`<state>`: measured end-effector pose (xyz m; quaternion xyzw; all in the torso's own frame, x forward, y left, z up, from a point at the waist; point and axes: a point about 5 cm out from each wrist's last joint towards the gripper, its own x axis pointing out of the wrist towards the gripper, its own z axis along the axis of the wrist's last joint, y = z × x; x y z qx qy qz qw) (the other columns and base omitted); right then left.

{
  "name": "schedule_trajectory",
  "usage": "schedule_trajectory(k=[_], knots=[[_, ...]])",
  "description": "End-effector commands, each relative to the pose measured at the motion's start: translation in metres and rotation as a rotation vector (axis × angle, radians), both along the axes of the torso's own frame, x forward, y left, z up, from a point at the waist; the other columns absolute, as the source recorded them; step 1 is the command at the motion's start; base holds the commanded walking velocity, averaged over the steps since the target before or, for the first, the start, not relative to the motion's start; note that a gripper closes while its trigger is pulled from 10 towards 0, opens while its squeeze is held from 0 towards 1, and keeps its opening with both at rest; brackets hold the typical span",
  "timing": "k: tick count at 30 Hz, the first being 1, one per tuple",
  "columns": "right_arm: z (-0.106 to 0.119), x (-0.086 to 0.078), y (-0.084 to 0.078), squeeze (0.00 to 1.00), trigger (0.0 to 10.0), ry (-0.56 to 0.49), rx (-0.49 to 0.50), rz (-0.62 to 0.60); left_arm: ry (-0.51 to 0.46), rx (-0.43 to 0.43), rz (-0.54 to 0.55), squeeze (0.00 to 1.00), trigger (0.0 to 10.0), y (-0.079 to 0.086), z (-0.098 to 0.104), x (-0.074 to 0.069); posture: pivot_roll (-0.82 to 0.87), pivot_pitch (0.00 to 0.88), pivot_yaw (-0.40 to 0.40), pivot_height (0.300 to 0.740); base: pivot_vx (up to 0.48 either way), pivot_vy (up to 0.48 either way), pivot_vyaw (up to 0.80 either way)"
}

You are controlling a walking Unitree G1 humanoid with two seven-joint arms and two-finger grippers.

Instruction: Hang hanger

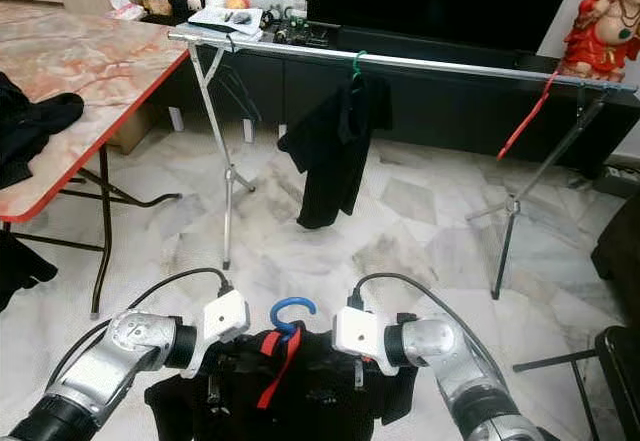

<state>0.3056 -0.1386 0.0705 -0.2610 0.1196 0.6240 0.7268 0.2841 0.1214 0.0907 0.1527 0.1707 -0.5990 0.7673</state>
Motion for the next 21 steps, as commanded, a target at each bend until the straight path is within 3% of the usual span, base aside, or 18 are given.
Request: schedule_trajectory(k=[1, 12, 21], knots=[[0.001, -0.002, 0.007, 1.00, 10.0, 0.005, 0.015, 0.041, -0.036, -0.034, 0.028, 0.00, 0.0, -0.002, 0.008, 0.004, 0.12, 0.081, -0.062, 0.740, 0.000, 0.000, 0.00], [0.002, -0.002, 0.006, 1.00, 10.0, 0.006, 0.009, 0.046, -0.042, -0.028, 0.052, 0.00, 0.0, -0.001, 0.006, 0.005, 0.12, 0.084, -0.064, 0.740, 0.000, 0.000, 0.00], [0.003, 0.002, -0.003, 1.00, 10.0, -0.053, -0.066, 0.019, -0.114, -0.020, 0.208, 0.00, 0.0, 0.008, 0.000, 0.017, 0.11, 0.084, -0.062, 0.740, 0.000, 0.000, 0.00]])
